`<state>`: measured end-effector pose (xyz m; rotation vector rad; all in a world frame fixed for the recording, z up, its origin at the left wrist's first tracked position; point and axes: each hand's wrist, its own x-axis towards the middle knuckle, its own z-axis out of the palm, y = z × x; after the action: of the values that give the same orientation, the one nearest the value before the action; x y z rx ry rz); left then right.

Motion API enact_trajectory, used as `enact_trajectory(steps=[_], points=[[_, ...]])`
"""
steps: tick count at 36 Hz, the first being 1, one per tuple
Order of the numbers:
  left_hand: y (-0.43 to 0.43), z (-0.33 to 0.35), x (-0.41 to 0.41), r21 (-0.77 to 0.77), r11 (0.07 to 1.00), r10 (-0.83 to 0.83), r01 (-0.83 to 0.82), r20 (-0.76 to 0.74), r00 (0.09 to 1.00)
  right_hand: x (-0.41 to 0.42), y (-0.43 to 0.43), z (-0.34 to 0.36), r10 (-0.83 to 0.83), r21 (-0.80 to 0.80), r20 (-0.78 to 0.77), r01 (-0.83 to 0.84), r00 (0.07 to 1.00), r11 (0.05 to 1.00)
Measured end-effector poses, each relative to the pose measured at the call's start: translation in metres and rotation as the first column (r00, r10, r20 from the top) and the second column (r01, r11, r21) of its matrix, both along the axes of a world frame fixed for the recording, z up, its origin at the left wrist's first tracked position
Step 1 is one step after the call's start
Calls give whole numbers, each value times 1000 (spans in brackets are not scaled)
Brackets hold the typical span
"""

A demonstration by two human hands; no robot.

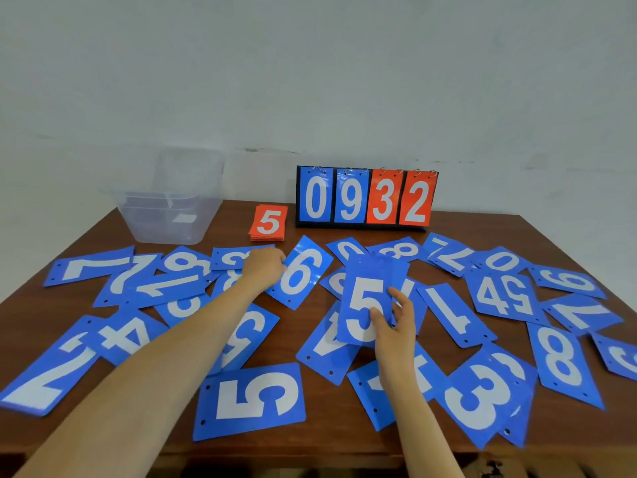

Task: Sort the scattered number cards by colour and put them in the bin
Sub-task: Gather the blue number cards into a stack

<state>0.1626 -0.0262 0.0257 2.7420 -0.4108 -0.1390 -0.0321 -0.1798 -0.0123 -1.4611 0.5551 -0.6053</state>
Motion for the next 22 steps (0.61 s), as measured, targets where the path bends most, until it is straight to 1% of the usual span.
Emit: enact_trajectory(steps=[1, 4, 6, 9, 13, 17, 18, 20, 22], points=[[4, 2, -4, -58, 998, -10, 9, -8, 1000, -3, 1, 3, 2, 5, 5, -2, 1000, 1000], [11, 16, -18, -221, 974, -61, 38, -96, 994, -12, 1, 8, -3, 17, 29, 3, 1000, 1000], [14, 24, -29, -240, 968, -109, 73, -139, 984, -17, 2, 12, -9, 1, 45, 9, 999, 1000], [18, 31, -41, -254, 957, -169, 136, -110, 980, -25, 6, 19, -25, -24, 42, 26, 999, 999], [23, 37, -61, -310, 937, -194, 159, -83, 978, -37, 9, 25, -31, -30, 51, 32, 998, 999], [31, 35, -80, -323, 906, -298, 274, -27, 954, -49, 13, 30, -29, -28, 74, 31, 997, 999], [33, 33, -82, -331, 904, -295, 271, -25, 955, -51, 14, 30, -33, -26, 72, 35, 997, 999], [35, 29, -90, -401, 886, -266, 230, -35, 963, -54, 17, 31, -40, -18, 60, 41, 997, 999], [37, 26, -98, -482, 853, -229, 200, -1, 973, -58, 18, 33, -42, -17, 55, 43, 998, 999]])
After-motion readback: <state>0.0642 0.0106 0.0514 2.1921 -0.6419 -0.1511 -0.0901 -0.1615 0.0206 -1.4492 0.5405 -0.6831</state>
